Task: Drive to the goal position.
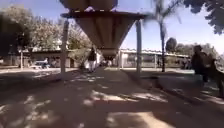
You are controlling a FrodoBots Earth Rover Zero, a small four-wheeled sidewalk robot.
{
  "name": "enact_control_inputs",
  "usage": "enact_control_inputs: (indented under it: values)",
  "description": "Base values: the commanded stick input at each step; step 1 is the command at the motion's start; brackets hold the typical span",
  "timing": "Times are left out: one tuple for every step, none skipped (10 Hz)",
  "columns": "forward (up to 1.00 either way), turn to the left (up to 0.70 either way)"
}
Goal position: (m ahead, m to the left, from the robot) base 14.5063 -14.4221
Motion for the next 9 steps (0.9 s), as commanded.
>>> enact_control_inputs:
  values:
    - [0.85, 0.00]
    - [0.85, 0.00]
    - [0.85, 0.00]
    - [0.85, 0.00]
    - [0.85, 0.00]
    - [0.85, 0.00]
    - [0.85, 0.00]
    - [0.85, 0.00]
    - [0.85, 0.00]
